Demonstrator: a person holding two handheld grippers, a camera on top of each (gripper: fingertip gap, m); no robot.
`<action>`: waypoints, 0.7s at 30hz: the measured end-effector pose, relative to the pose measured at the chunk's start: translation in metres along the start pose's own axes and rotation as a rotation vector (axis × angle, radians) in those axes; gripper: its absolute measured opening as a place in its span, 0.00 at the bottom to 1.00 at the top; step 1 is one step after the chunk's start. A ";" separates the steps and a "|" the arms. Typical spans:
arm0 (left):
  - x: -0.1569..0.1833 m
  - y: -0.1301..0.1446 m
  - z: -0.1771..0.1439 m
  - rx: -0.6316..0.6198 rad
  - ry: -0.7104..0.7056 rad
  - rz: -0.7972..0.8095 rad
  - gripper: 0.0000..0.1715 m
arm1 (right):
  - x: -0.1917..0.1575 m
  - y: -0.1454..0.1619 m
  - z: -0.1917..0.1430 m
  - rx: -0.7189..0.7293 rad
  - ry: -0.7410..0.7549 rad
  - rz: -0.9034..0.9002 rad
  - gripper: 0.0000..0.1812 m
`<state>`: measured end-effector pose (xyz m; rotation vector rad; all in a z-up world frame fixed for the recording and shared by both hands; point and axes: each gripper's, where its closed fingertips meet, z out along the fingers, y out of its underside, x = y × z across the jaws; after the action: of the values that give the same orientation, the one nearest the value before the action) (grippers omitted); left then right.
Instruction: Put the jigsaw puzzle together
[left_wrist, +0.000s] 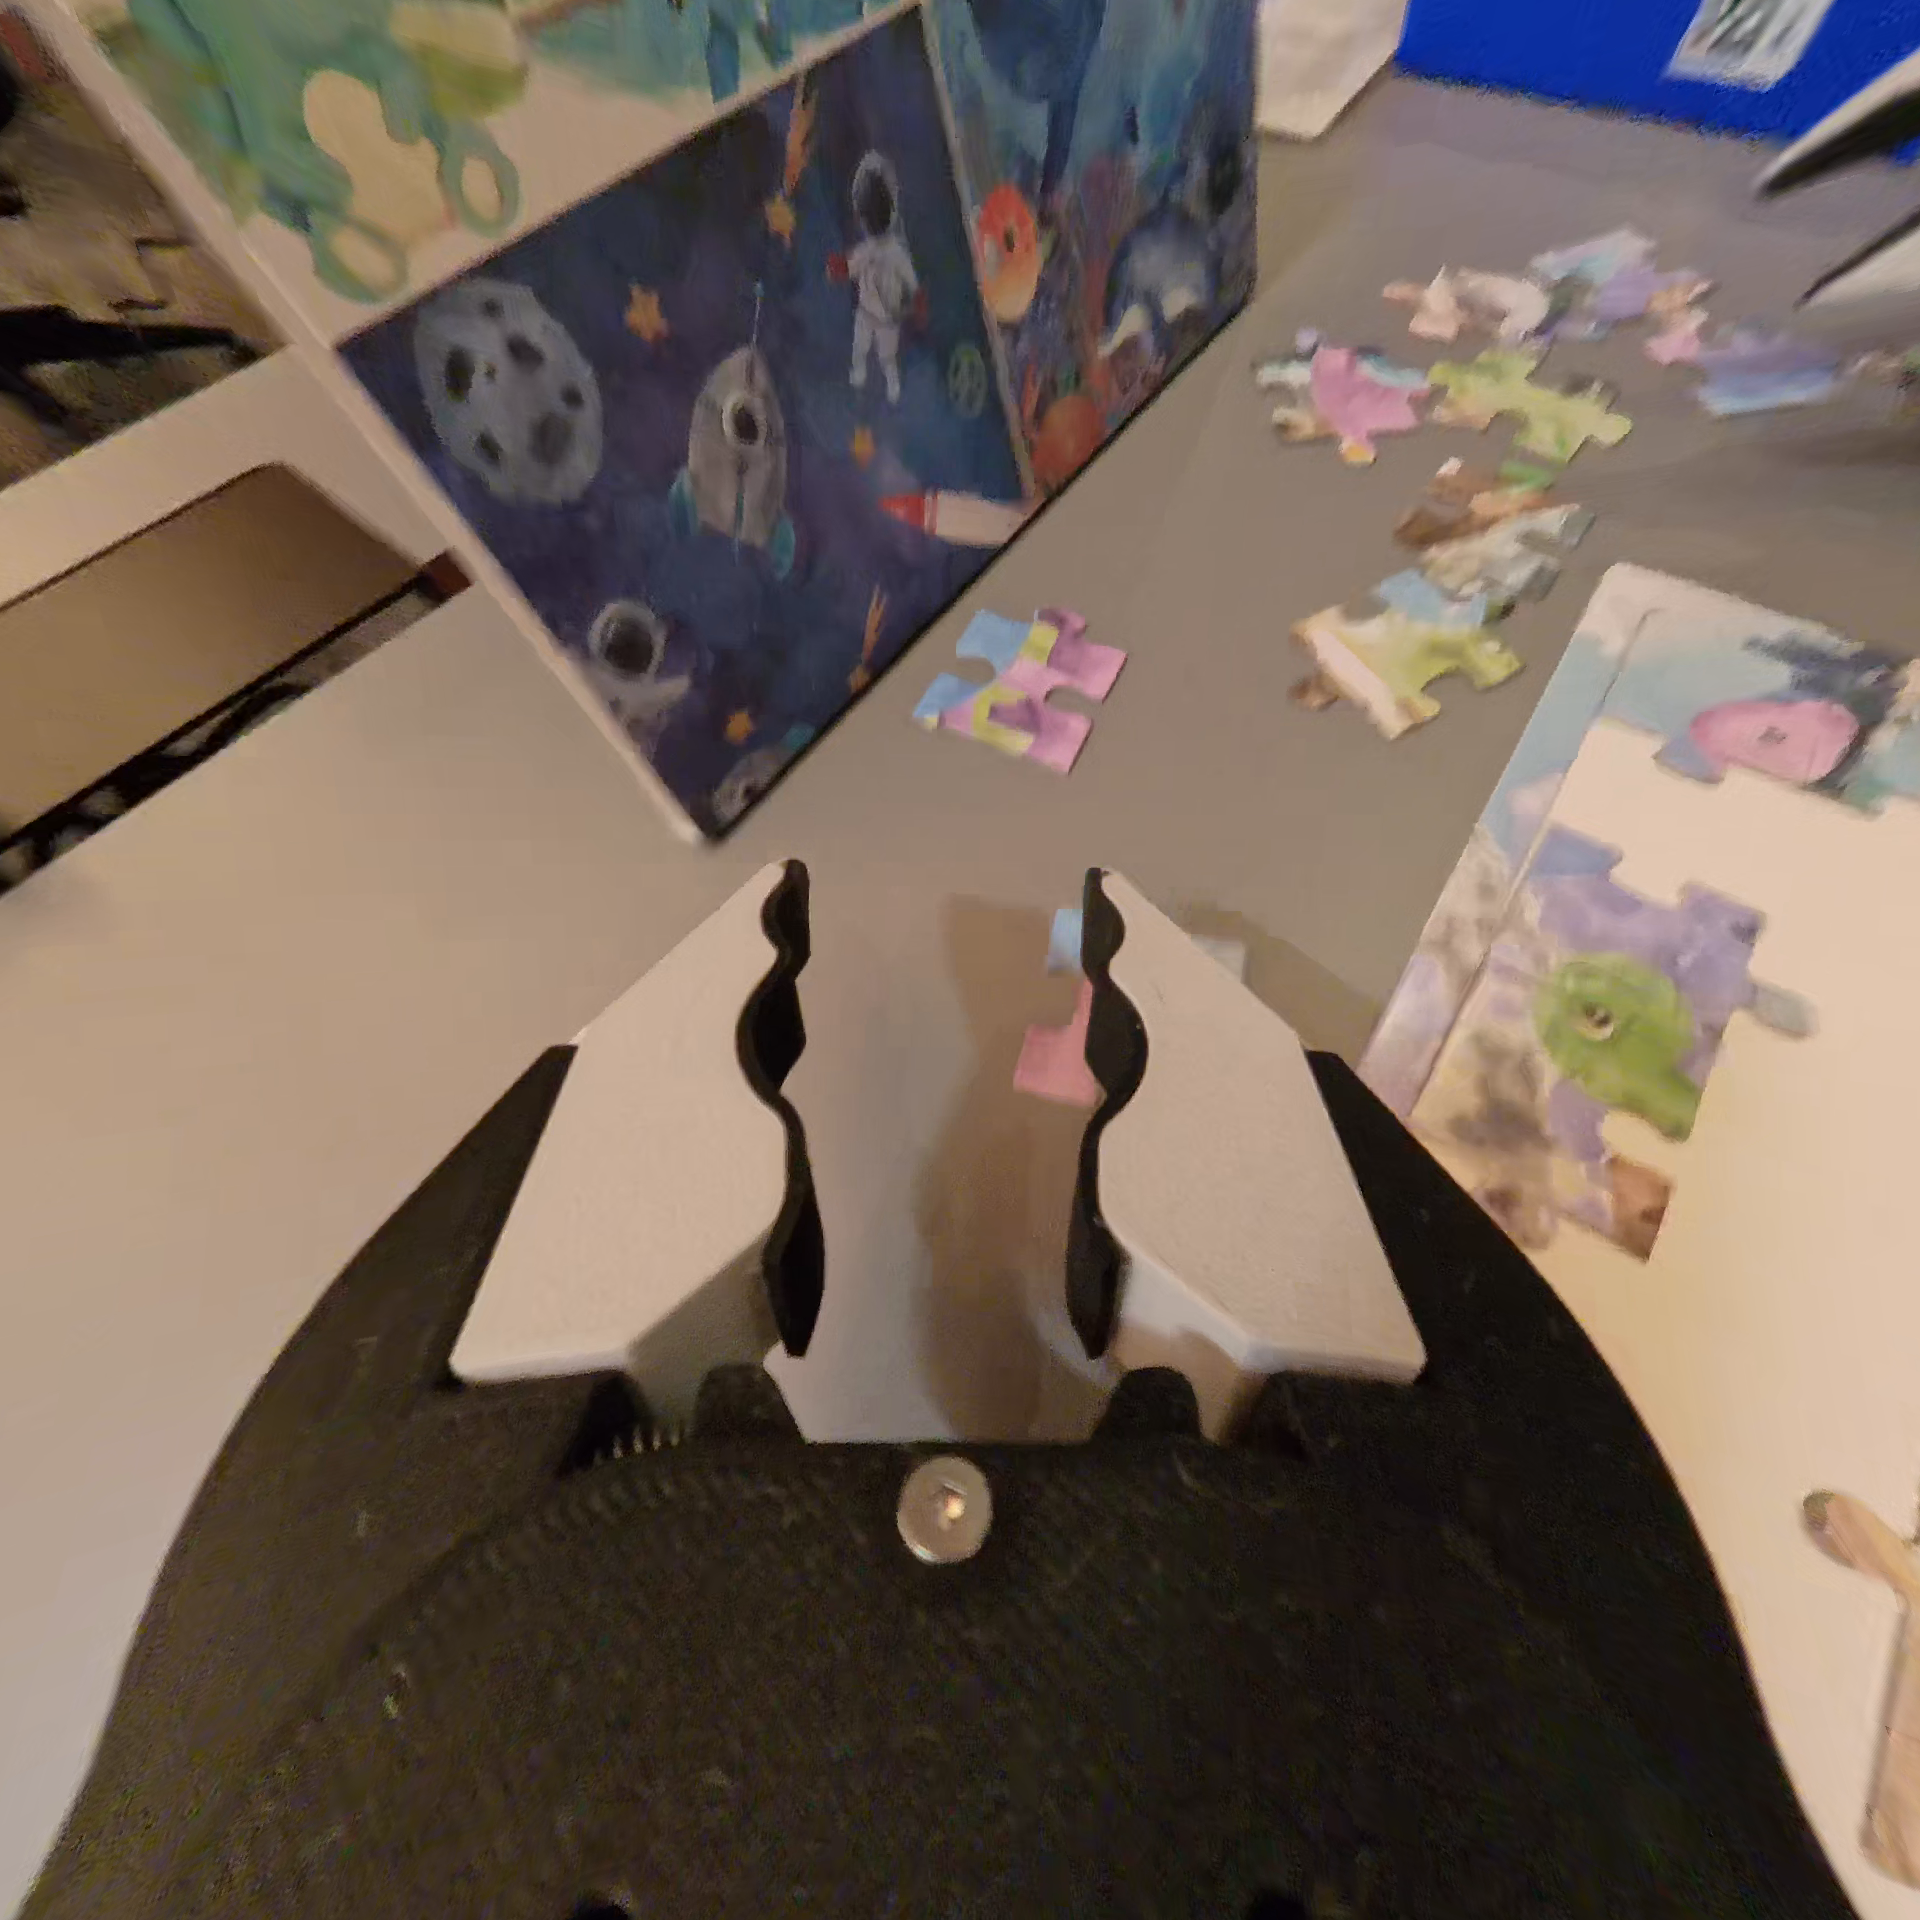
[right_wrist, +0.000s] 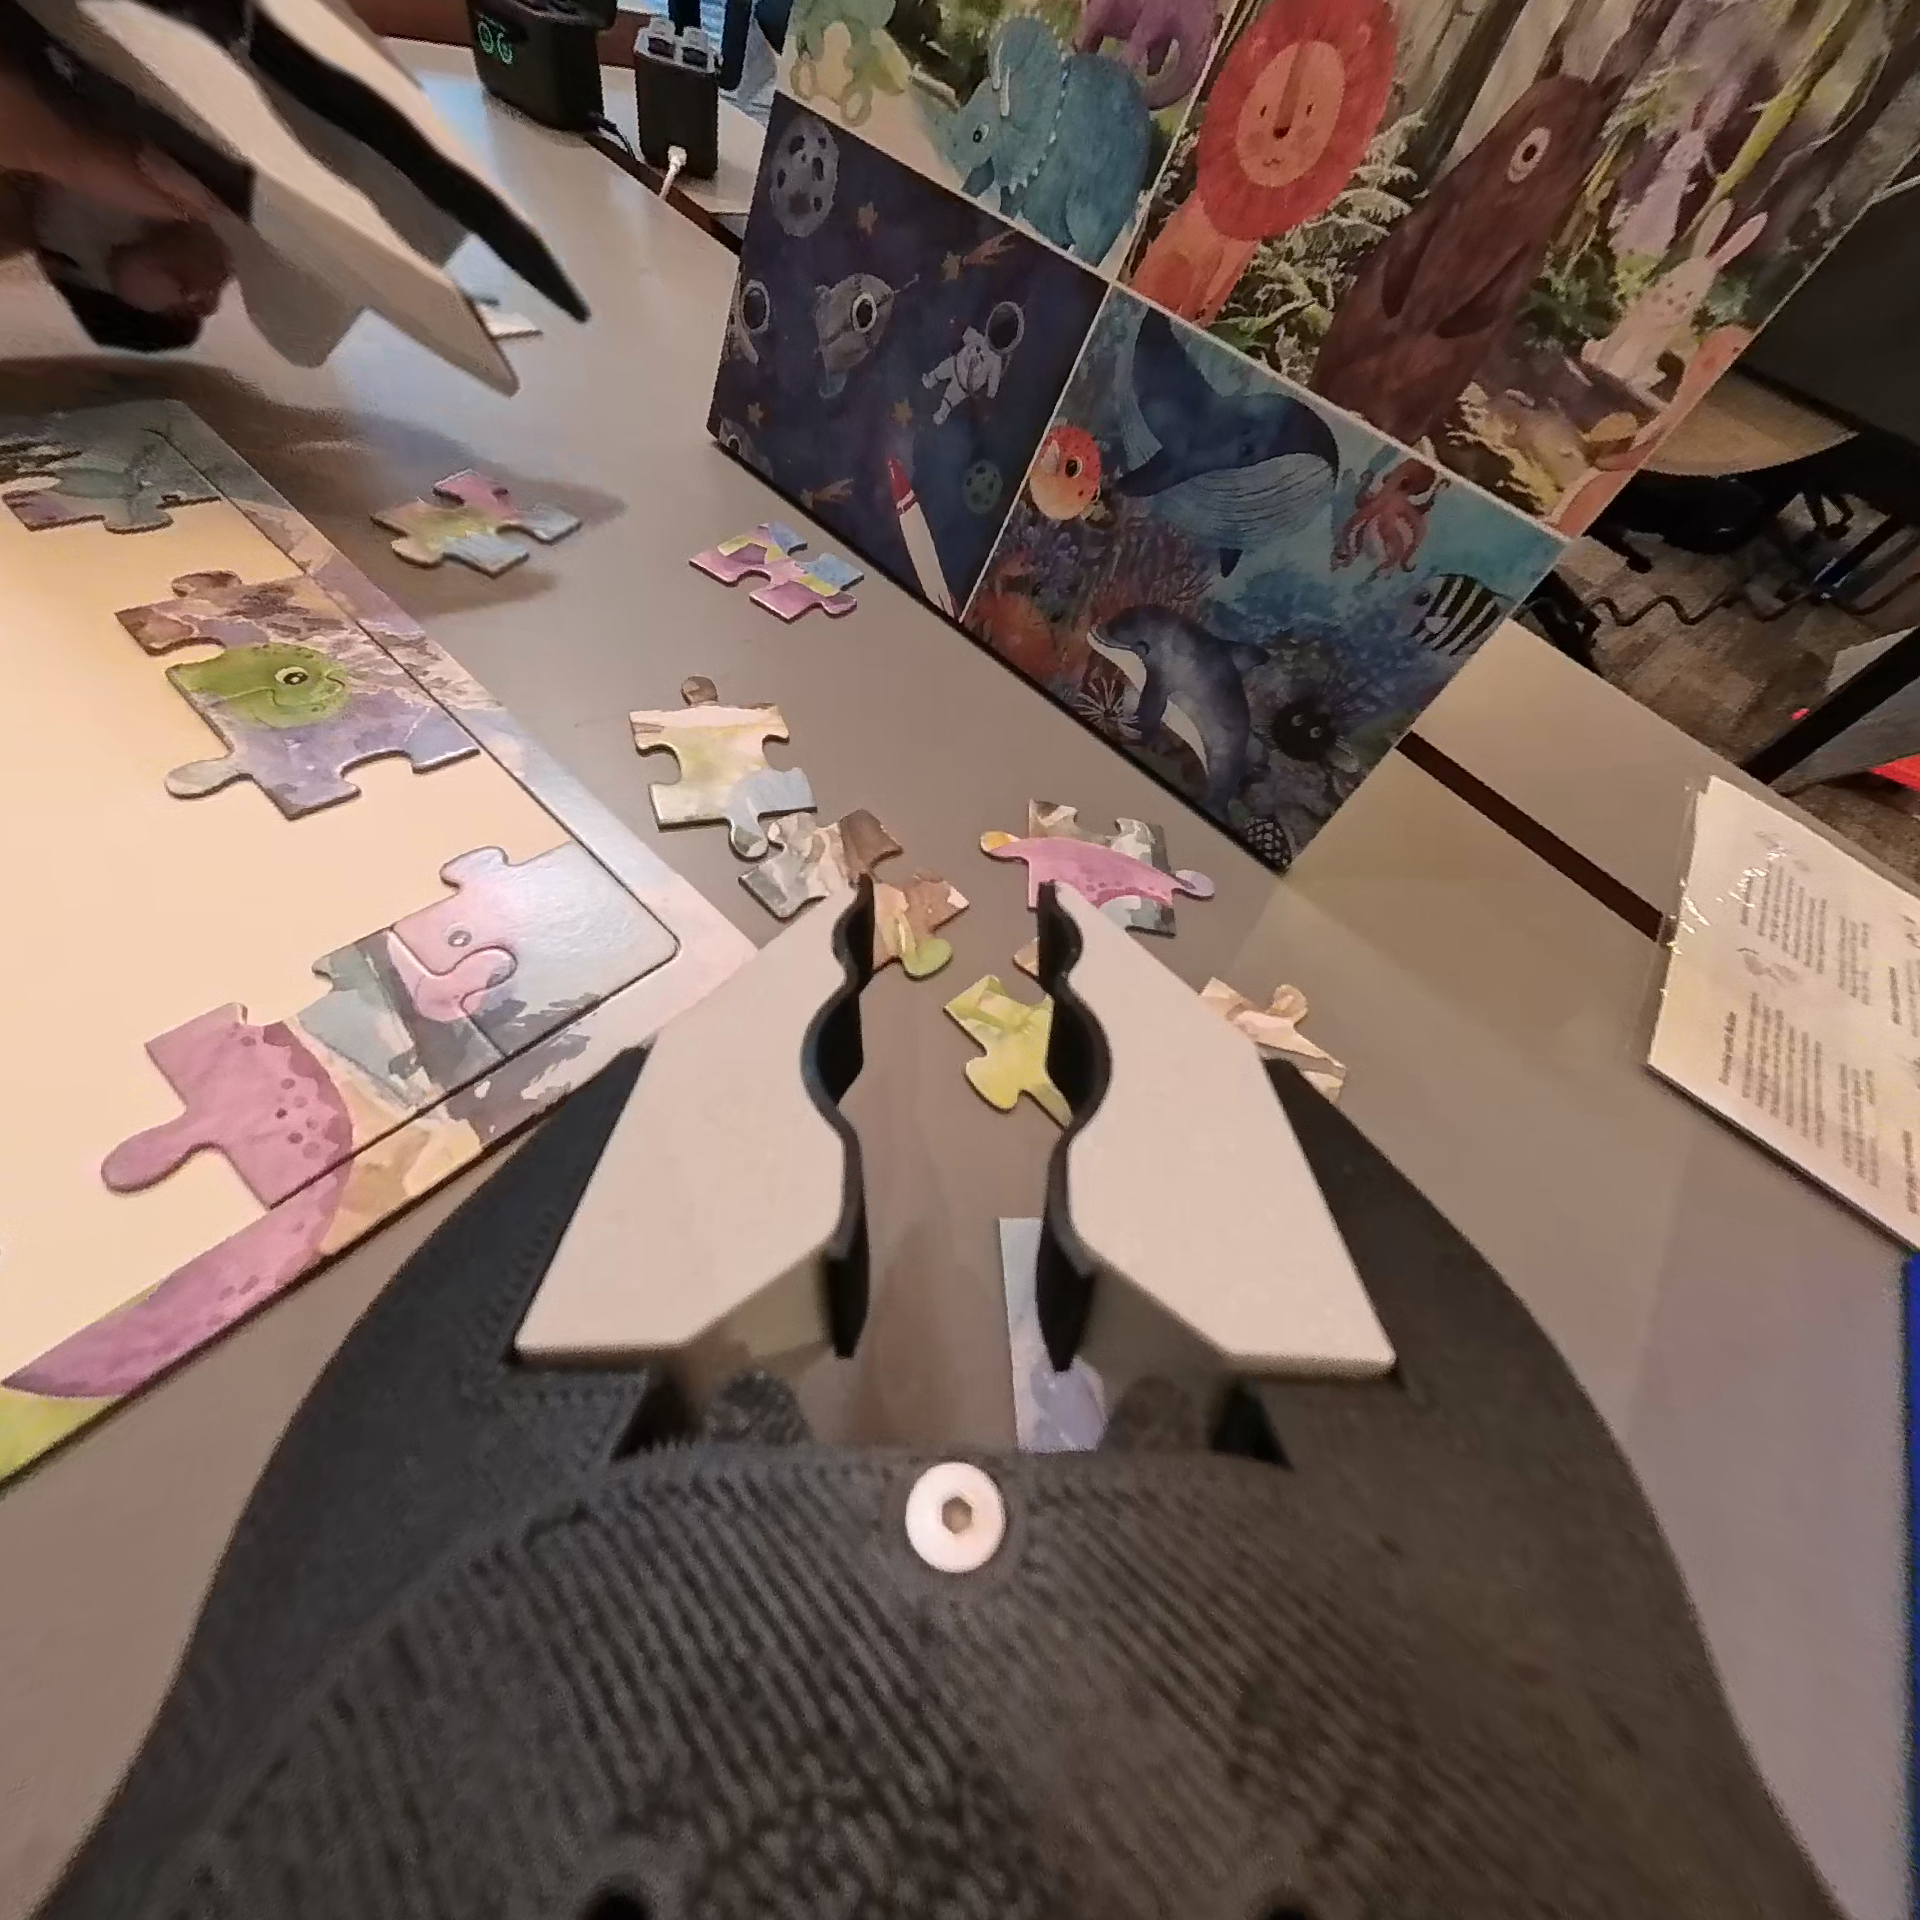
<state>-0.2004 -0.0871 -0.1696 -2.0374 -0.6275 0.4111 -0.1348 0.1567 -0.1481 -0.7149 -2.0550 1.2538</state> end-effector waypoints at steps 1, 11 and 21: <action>0.005 -0.011 0.005 0.024 0.053 -0.014 0.30 | 0.000 0.000 0.000 0.000 0.001 0.000 0.17; 0.024 -0.020 0.084 -0.172 0.344 0.072 0.35 | 0.014 0.004 -0.005 0.013 0.043 0.036 0.15; 0.026 -0.013 0.101 -0.244 0.312 0.158 0.32 | 0.013 0.007 -0.003 -0.003 0.036 0.033 0.15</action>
<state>-0.2350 0.0025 -0.2110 -2.3310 -0.3385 0.1040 -0.1405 0.1701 -0.1503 -0.7702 -2.0241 1.2474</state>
